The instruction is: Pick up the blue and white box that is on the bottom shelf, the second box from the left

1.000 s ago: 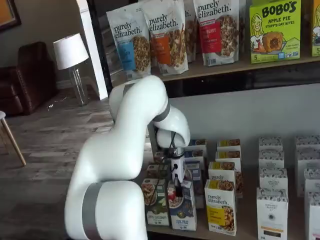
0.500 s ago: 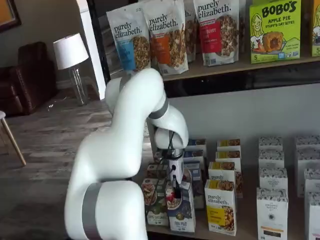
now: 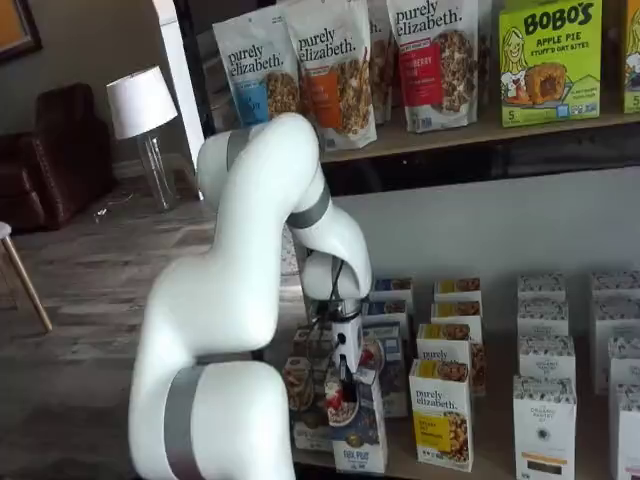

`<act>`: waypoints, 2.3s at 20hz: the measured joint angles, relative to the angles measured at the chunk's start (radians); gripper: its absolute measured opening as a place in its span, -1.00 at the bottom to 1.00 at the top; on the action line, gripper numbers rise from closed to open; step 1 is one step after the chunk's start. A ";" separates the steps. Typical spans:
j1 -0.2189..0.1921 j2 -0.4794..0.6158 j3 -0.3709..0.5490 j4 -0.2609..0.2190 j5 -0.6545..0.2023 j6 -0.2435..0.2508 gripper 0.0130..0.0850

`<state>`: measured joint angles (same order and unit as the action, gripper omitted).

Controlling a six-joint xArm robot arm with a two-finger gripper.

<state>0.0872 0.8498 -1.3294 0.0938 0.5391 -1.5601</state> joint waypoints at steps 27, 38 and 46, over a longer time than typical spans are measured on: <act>0.066 -0.534 0.597 0.008 -0.060 0.056 -0.22; 0.083 -0.803 0.675 -0.011 0.124 0.101 -0.22; 0.089 -1.010 0.690 -0.011 0.303 0.119 -0.22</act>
<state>0.1763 -0.1602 -0.6393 0.0827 0.8424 -1.4409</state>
